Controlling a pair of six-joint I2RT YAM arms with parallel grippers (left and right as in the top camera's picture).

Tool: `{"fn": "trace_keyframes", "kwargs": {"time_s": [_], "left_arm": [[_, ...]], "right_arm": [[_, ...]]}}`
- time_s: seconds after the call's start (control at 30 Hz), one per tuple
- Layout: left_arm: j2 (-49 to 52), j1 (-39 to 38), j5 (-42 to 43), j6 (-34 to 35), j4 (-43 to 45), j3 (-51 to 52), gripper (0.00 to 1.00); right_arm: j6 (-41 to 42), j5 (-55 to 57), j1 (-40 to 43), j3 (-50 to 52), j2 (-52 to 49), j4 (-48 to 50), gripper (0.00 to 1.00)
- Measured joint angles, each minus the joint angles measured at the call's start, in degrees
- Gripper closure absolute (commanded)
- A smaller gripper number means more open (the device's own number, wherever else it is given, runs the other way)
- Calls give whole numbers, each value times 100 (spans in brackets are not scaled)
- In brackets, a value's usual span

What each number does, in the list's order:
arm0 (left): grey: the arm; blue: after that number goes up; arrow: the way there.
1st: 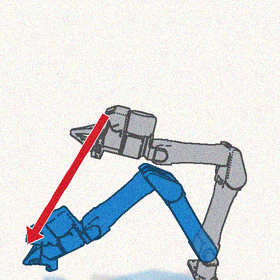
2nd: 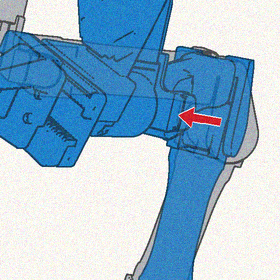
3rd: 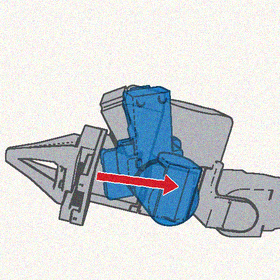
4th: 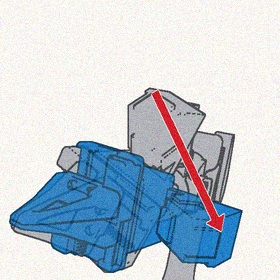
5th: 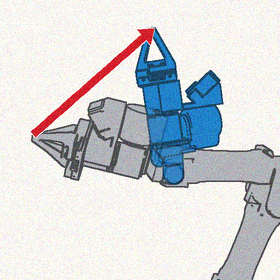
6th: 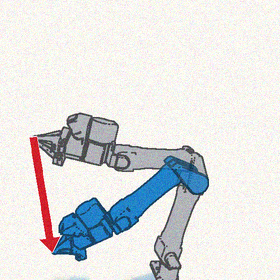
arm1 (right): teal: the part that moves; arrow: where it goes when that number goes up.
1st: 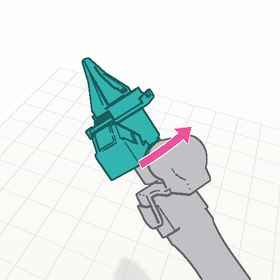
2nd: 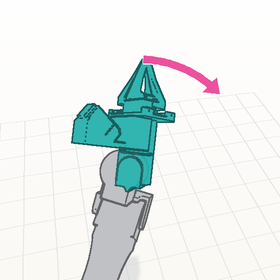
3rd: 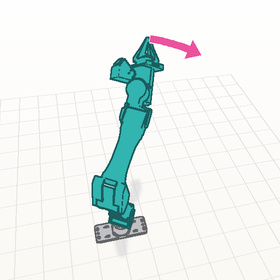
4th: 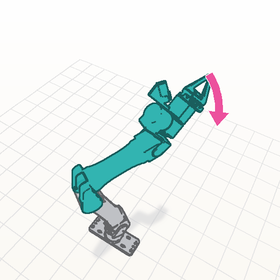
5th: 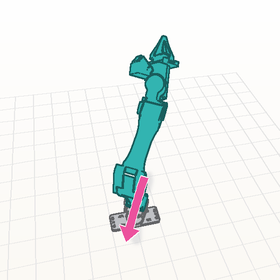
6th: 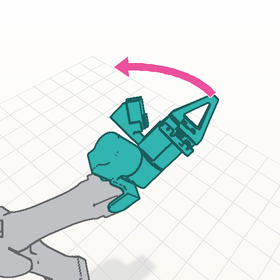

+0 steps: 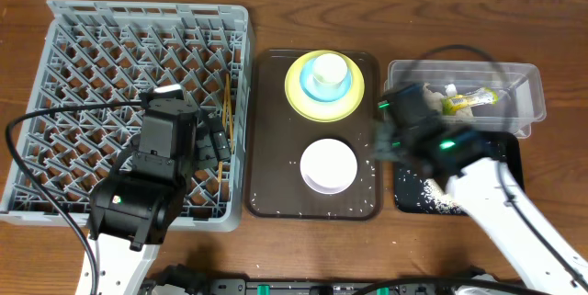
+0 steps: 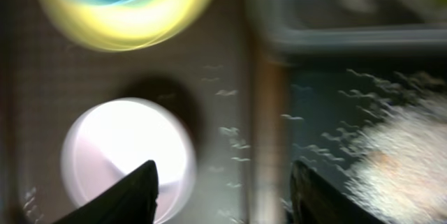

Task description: Sort waste into correct bins and load items into the dishwasher

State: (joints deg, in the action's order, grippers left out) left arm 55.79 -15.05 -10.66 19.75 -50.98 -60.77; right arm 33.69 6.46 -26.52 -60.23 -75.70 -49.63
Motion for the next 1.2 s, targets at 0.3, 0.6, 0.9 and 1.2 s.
{"fn": "trace_keyframes", "kwargs": {"time_s": [0.3, 0.6, 0.9, 1.2], "left_arm": [[0, 0, 0, 0, 2, 0, 5], [0, 0, -2, 0, 0, 0, 5], [0, 0, 0, 0, 0, 0, 5], [0, 0, 0, -2, 0, 0, 5]], "right_arm": [[59, 90, 2621, 0, 726, -1300, 45], [13, 87, 3477, -2, 938, -1707, 1], [13, 85, 3477, 0, 938, -1707, 1], [13, 85, 3477, 0, 938, -1709, 1]]}}
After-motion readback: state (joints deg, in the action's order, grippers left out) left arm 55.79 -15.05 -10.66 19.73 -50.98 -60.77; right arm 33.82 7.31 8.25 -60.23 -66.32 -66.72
